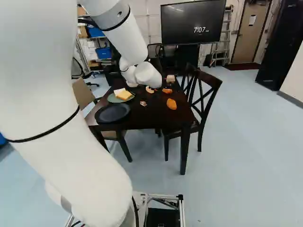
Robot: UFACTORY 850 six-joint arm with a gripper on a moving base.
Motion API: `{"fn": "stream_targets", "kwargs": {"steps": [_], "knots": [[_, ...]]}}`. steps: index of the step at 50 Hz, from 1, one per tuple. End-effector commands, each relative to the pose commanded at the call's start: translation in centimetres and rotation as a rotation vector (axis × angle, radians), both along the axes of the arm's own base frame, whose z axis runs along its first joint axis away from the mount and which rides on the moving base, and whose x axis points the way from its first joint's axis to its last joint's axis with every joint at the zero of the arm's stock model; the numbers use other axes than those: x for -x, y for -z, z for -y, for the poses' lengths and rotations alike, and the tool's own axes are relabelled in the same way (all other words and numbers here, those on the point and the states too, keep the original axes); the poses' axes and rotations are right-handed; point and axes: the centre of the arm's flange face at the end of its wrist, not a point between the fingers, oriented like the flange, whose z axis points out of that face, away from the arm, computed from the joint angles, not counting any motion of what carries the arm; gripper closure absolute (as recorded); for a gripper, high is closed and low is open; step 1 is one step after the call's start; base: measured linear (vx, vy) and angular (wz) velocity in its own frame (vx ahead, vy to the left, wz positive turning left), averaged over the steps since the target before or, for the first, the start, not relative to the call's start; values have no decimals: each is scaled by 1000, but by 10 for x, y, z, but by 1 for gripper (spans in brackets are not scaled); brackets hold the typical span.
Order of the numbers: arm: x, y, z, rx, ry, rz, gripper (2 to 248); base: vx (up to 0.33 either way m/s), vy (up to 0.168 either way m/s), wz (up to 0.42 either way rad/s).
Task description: Move the croissant to the empty plate
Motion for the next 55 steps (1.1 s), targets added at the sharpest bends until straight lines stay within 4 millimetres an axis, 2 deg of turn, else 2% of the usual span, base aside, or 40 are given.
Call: {"fn": "stream_targets", "kwargs": {"steps": [36, 55], "knots": [[-35, -18, 27, -60, 27, -261, 3, 0, 0, 0], [-48, -31, 40, 16, -83, -435, 3, 0, 0, 0]]}}
